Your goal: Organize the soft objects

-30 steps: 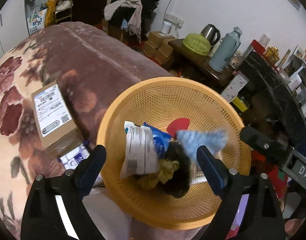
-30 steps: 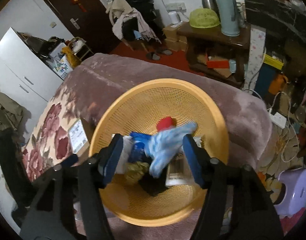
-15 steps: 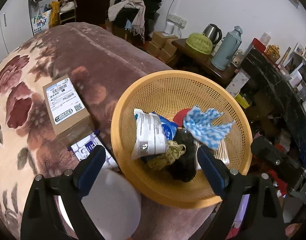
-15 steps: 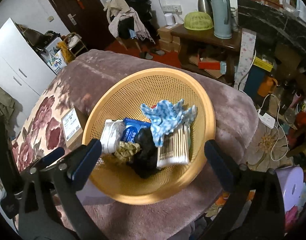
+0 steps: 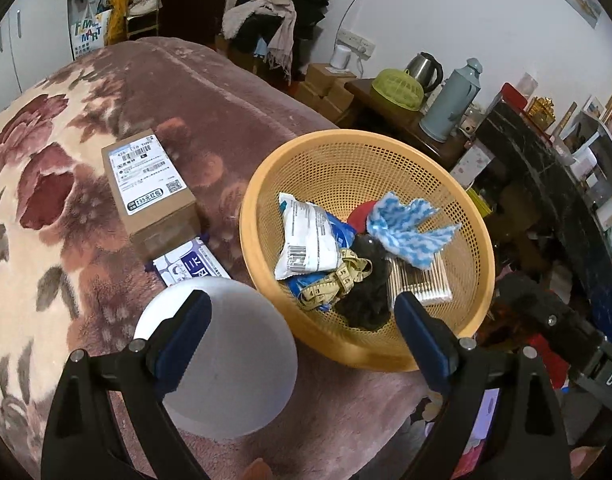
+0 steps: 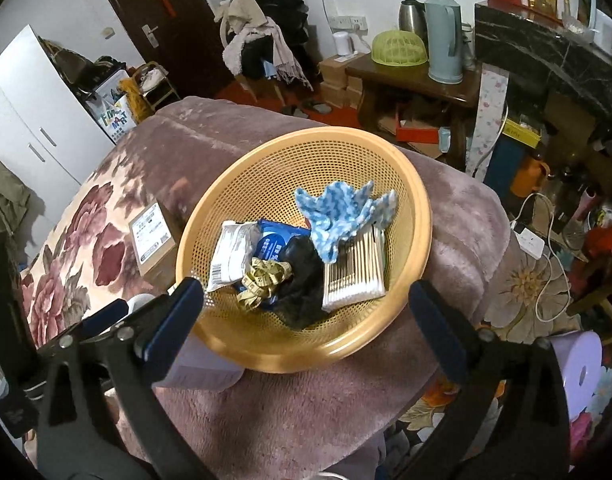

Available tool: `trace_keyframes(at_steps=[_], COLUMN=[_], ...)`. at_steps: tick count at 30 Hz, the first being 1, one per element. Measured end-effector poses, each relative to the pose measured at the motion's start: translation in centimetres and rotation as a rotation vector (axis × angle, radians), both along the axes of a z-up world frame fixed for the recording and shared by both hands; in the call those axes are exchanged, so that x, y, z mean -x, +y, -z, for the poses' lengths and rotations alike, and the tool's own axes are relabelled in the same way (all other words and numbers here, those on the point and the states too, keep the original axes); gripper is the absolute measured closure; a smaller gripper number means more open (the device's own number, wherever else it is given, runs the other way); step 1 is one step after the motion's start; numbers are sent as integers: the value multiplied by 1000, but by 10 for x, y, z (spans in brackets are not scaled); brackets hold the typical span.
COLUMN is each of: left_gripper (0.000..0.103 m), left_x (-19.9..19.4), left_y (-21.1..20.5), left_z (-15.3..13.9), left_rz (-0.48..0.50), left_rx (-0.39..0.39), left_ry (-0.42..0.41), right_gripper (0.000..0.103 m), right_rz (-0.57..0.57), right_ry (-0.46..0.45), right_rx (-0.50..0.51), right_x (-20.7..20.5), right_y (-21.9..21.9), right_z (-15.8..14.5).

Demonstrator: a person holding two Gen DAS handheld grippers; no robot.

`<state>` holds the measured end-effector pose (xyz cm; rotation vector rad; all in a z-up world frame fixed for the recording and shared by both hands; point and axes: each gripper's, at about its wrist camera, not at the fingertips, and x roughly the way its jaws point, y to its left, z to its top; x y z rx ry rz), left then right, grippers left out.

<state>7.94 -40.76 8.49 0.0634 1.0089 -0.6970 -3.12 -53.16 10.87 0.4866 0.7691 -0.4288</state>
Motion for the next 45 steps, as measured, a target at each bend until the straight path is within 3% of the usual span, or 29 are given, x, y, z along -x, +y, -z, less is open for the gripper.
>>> trace_keyframes(at_steps=[14, 45], left_gripper=[9, 10], left_x=[20, 69], left_y=[20, 181], left_z=[-3, 14], left_rz=[-5, -264], left_rx=[-15, -71], left_ry=[-46, -81], right_gripper=[0, 0], right_rz=[-15, -211], right_ry=[17, 6], right_rx=[53, 99], right_x=[13, 19], right_y=[22, 156], right_z=[-1, 13])
